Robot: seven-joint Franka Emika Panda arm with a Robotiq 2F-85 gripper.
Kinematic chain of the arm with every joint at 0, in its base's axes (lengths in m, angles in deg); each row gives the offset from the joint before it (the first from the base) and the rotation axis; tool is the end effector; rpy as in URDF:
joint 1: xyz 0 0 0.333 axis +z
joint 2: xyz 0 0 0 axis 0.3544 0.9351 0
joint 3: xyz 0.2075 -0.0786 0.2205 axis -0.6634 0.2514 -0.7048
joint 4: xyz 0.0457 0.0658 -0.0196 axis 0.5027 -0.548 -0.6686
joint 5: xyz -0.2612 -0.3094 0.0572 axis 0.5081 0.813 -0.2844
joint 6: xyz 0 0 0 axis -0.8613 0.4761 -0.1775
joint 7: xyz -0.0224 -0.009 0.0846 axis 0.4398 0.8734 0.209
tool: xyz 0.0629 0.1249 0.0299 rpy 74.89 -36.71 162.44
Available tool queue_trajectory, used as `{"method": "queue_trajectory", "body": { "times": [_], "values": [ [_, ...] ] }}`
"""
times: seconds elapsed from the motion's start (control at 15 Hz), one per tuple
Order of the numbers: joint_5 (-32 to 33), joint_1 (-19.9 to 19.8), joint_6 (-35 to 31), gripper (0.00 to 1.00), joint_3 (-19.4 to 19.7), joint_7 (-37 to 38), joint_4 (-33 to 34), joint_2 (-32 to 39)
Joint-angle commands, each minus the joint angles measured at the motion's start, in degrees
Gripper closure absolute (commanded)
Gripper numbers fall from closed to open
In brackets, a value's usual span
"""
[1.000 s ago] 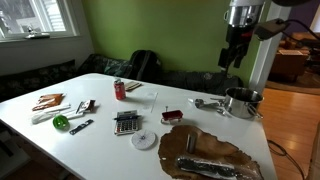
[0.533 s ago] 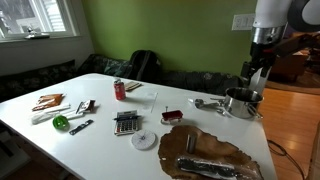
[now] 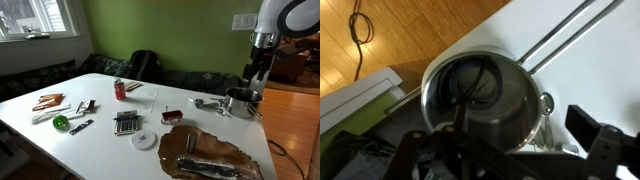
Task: Move the silver pot a little forward on the table
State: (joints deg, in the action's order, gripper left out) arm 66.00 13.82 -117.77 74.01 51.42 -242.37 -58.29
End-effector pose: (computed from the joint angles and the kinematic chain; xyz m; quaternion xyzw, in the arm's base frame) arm 0.4059 -0.0741 0.2481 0.9938 -0.0944 0.0319 0.0489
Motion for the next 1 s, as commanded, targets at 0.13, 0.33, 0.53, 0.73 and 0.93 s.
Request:
{"method": "queue_trajectory", "body": {
  "times": [0.13,0.33,0.53,0.73,0.93],
  "values": [
    [-9.1,-1.2,-1.8,0.00,5.4,-9.2,6.6,14.8],
    [-7.7,-1.4,-1.5,0.00,5.3,-8.5,5.8,13.2],
    [-7.6,-1.4,-1.5,0.00,5.2,-8.5,5.9,13.2],
    [-6.6,0.5,-15.0,0.00,3.2,-3.3,5.4,16.0],
    [-5.6,3.0,-22.6,0.00,1.3,0.3,6.8,20.3]
  ]
}}
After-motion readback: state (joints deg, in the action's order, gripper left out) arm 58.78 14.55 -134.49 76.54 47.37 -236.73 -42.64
